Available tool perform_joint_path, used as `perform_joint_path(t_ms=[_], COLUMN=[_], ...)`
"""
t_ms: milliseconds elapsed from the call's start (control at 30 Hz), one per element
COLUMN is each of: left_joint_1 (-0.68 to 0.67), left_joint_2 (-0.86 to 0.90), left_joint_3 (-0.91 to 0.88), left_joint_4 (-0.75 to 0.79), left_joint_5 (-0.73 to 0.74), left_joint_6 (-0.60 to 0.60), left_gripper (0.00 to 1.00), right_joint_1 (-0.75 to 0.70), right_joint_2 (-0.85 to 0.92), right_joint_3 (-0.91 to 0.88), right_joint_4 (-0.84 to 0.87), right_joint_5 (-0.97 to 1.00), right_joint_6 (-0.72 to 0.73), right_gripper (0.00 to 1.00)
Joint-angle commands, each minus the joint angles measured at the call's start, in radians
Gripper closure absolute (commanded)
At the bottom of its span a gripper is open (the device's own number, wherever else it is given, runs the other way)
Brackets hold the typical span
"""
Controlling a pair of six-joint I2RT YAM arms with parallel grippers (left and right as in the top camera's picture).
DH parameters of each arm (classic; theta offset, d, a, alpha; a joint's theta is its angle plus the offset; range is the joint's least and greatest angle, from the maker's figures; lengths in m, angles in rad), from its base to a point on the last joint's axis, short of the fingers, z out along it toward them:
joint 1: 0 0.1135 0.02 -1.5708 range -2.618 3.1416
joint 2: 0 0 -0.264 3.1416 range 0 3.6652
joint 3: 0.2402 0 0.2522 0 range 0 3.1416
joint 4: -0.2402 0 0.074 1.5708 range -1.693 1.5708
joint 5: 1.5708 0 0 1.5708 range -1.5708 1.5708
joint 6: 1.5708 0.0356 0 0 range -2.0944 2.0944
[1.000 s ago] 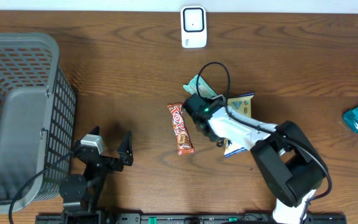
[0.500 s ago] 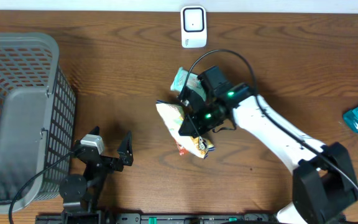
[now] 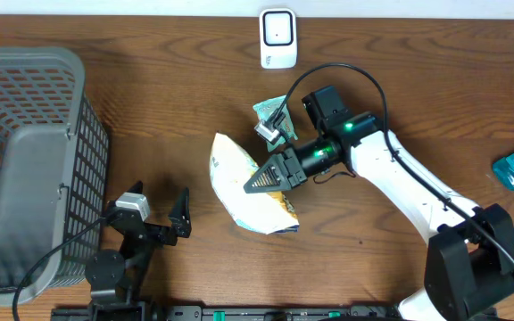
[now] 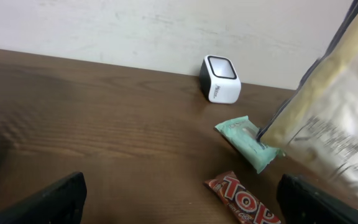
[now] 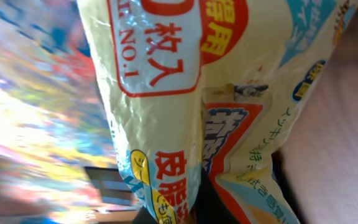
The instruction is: Scan the item barcode
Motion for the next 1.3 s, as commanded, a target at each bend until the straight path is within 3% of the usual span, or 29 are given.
perform_joint_path(t_ms=[0,100,167,200,367,433,500,533,567,633,867,1100,1267], left_joint_1=[-0.005,-0.005,-0.005,-0.005,-0.005,-0.005,-0.005,-0.005,-0.005,-0.005,-0.005,-0.005,-0.005], left_joint_2=[-0.006,-0.006,-0.006,-0.006,-0.006,-0.006,-0.006,-0.006,-0.006,-0.006,-0.006,-0.006,-0.006], left_joint_3=[-0.017,-0.017,-0.017,-0.017,-0.017,-0.017,-0.017,-0.017,-0.017,-0.017,-0.017,-0.017,-0.017], left_joint_4=[-0.029,-0.029,-0.029,-0.029,-0.029,-0.029,-0.029,-0.029,-0.029,-0.029,-0.029,-0.029,-0.029], left_joint_5=[0.002,0.002,0.002,0.002,0.002,0.002,0.002,0.002,0.002,0.002,0.002,0.002,0.002], left_joint_6=[-0.009,-0.009,-0.009,-0.009,-0.009,-0.009,-0.009,-0.009,-0.009,-0.009,-0.009,-0.009,-0.009], left_gripper=[0.02,0.02,0.02,0.02,0.02,0.02,0.02,0.02,0.02,0.02,0.02,0.02,0.02], right_joint_1=[-0.034,-0.048,-0.052,-0.053,-0.057,-0.054,-0.036,-0.019,0.0,0.052,0.228,0.366,0.379], right_joint_2=[-0.013,-0.013,-0.013,-0.013,-0.013,-0.013,-0.013,-0.013,-0.013,-0.013,-0.013,-0.006,-0.004], right_joint_3=[0.01,0.01,0.01,0.01,0.01,0.01,0.01,0.01,0.01,0.01,0.01,-0.009,-0.018], right_joint_4=[0.002,0.002,0.002,0.002,0.004,-0.019,-0.034,-0.042,-0.05,-0.062,-0.062,-0.062,-0.028], right_joint_5=[-0.138,-0.139,-0.139,-0.139,-0.113,-0.003,0.141,0.238,0.326,0.51,0.769,1.149,1.159], right_joint_6=[0.132,0.193,0.186,0.166,-0.141,-0.23,-0.256,-0.254,-0.254,-0.253,-0.254,-0.246,-0.183], right_gripper=[0.86,0.83,0.99,0.99,0.98,0.81,0.44,0.2,0.1,0.01,0.01,0.01,0.01])
